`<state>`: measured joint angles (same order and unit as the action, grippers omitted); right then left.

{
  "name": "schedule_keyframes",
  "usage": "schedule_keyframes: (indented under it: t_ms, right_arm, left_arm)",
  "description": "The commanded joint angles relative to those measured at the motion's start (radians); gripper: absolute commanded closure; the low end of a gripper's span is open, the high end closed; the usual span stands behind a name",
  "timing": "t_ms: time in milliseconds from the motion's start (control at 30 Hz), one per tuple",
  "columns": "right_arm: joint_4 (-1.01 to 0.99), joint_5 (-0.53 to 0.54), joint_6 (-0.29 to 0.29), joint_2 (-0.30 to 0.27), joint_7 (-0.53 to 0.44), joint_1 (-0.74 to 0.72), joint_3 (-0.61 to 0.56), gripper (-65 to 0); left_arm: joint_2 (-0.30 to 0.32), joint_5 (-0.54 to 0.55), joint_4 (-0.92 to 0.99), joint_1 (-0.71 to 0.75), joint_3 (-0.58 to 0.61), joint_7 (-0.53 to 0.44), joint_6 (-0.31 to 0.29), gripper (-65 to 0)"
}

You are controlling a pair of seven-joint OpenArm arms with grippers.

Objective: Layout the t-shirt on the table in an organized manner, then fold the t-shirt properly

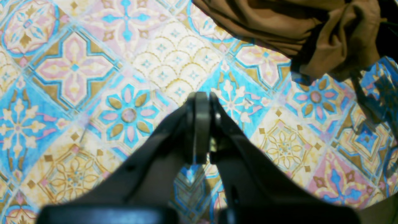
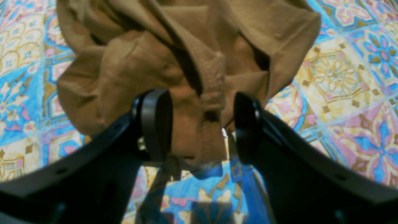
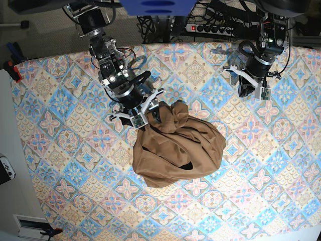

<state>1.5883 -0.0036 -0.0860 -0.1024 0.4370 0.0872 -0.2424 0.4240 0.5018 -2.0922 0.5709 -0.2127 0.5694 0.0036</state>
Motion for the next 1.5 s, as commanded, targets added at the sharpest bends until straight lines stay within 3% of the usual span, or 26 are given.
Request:
schedule_keyframes:
  t_ms: [0, 67, 133, 267, 500, 667, 967, 1200, 1367, 1467]
  right_arm:
    - [0.020, 0.006, 0.001, 0.002, -0.030, -0.017, 0.001, -30.8]
    - [0.020, 0.006, 0.001, 0.002, -0.025, -0.017, 0.001, -30.6]
    - [0.020, 0.004, 0.001, 0.002, -0.014, -0.017, 0.001, -25.9]
    - [0.024, 0.004, 0.001, 0.002, 0.030, -0.017, 0.004, 0.0]
    - [0.209, 0.006, 0.001, 0.002, 0.082, -0.019, 0.065, 0.0]
    - [0.312, 0.006, 0.001, 0.005, 0.145, -0.022, 0.173, 0.0]
    - [0.309, 0.011, 0.002, 0.008, 0.142, -0.056, 0.456, 0.0]
    - [0.283, 0.011, 0.002, 0.077, 0.151, -0.206, 0.802, 0.0]
    - [0.225, 0.011, 0.002, 0.079, 0.150, -0.208, 0.832, 0.0]
    - [0.225, 0.011, 0.002, 0.082, 0.145, -0.182, 0.832, 0.0]
  left_arm:
    - [0.008, 0.004, -0.014, -0.002, -0.006, -0.019, -0.001, -0.4]
    - [0.008, 0.004, -0.014, -0.002, -0.004, -0.019, -0.001, -0.4]
    - [0.008, 0.004, -0.014, -0.002, -0.004, -0.019, -0.001, -0.4]
    - [0.008, 0.004, -0.012, -0.002, -0.004, -0.019, -0.001, -0.4]
    - [0.008, 0.002, -0.004, -0.004, 0.002, -0.019, -0.001, -0.4]
    - [0.008, 0.002, -0.004, -0.004, 0.002, -0.019, -0.001, -0.4]
    - [0.008, 0.002, -0.004, -0.004, 0.002, -0.019, -0.001, -0.4]
    - [0.006, 0.002, -0.003, -0.004, 0.008, -0.019, -0.003, -0.4]
    - [0.014, -0.001, 0.000, -0.036, 0.069, -0.018, -0.003, -1.0]
    - [0.014, -0.032, 0.000, -0.071, 0.114, -0.016, -0.003, -9.0]
